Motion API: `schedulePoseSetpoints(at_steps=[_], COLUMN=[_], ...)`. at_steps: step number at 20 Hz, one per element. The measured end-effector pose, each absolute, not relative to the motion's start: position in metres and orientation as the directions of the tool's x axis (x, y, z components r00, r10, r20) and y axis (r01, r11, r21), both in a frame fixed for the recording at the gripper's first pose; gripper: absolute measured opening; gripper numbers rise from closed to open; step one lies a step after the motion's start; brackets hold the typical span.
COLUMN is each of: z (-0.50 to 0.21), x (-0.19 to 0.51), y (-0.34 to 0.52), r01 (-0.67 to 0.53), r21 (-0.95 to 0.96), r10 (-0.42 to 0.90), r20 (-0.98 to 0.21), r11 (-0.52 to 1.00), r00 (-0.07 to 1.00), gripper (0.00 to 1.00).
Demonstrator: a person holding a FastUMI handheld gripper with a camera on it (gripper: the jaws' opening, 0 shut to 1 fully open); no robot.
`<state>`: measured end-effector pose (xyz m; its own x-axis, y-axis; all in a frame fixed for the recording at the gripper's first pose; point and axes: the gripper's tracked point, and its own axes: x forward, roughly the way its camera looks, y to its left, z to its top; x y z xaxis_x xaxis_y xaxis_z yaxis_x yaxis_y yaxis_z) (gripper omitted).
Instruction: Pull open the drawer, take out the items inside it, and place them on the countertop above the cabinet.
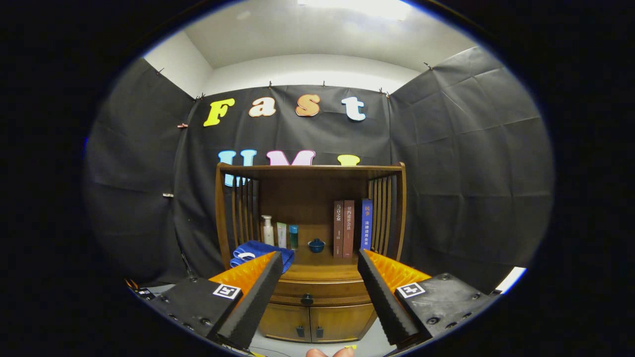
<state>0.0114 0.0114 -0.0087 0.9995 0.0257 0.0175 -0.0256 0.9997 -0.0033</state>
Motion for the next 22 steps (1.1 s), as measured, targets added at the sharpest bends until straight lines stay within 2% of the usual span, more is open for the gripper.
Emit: schedulePoseSetpoints(at_steps=[11,22], z=[-0.097,-0.253], x=[0.08,0.158], y=[0.031,0.042], r01=[-0.033,-0.015], r21=[0.019,-0.023], r10=[0.034,0.009], r20=[-0.01,-0.231], r11=[0.999,1.0], r00=[0.999,0.973], gripper=[0.98,0.99])
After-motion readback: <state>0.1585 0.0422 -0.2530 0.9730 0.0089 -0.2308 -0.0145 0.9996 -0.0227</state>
